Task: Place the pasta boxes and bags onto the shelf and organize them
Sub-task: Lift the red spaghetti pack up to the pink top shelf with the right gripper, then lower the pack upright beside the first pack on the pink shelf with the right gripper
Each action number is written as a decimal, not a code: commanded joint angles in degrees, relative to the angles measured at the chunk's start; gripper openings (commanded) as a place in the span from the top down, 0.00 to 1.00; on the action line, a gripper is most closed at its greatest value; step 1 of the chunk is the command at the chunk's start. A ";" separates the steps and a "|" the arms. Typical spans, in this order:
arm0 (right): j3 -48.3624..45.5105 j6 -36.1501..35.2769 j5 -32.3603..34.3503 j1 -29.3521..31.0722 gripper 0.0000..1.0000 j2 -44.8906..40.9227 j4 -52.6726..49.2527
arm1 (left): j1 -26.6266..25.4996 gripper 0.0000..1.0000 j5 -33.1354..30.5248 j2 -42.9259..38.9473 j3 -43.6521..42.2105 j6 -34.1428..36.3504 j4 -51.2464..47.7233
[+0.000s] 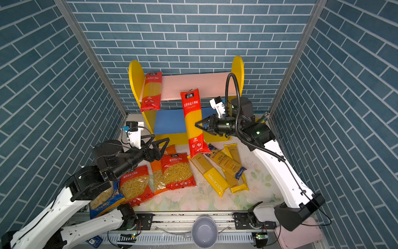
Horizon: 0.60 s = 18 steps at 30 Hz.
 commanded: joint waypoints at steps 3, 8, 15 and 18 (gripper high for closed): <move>18.84 4.88 -0.60 0.17 1.00 10.01 11.57 | 0.35 0.11 -4.44 0.47 2.93 2.74 -6.15; 32.61 11.66 1.06 0.23 1.00 21.72 17.25 | 0.35 0.12 -7.15 -0.85 2.55 2.35 -7.14; 54.90 20.86 3.87 0.87 1.00 39.45 20.06 | 0.35 0.12 -4.77 0.08 -0.43 0.77 -4.06; 62.12 23.53 4.40 0.92 1.00 45.17 20.00 | 0.35 0.13 -3.92 0.46 -1.32 0.16 -2.94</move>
